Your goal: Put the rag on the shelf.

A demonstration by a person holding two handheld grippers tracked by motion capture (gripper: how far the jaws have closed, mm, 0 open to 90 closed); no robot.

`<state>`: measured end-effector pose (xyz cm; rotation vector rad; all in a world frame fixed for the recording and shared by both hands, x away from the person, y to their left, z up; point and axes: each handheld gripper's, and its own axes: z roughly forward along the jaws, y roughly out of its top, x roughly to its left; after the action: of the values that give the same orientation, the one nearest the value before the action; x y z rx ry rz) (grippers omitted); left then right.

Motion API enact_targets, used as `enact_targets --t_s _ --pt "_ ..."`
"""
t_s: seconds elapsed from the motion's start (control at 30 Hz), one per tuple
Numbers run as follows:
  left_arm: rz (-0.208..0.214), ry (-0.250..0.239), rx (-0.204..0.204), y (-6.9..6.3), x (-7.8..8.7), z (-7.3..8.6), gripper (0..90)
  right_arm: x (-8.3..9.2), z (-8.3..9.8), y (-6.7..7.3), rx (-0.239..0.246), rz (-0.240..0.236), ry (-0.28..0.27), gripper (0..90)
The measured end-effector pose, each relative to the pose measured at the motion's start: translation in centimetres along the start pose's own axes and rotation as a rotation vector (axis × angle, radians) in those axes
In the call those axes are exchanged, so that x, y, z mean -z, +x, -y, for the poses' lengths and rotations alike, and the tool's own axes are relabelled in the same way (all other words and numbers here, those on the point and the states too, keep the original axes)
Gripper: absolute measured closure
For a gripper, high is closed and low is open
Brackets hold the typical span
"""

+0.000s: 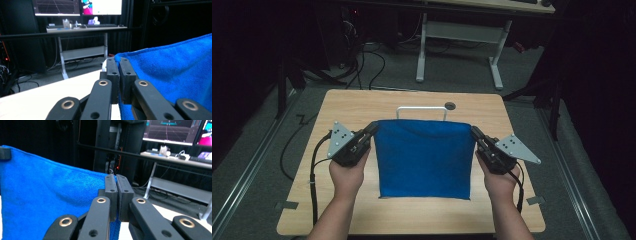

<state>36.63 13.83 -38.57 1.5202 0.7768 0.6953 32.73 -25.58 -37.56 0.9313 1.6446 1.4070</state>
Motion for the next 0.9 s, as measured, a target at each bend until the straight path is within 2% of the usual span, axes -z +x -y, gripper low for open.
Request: enact_targets --t_s 0.23,0.5,0.73,0.9 --pt "-0.005 -0.043 0.000 0.4 0.3 -2.0 88.1 -0.3 -2.0 0.0 0.008 0.001 -0.042 88.8" --pt "-0.008 -0.070 -0.025 0.5 0.4 -3.8 88.1 -0.5 -4.1 0.0 0.021 -0.005 -0.070 88.8" --pt "-0.014 -0.087 -0.036 0.8 0.5 -4.9 88.2 -0.6 -4.9 -0.2 0.026 -0.002 -0.082 88.8" --pt "-0.015 -0.099 -0.049 1.2 0.4 -6.2 88.3 -0.9 -5.6 -0.5 0.012 -0.002 -0.086 88.9"
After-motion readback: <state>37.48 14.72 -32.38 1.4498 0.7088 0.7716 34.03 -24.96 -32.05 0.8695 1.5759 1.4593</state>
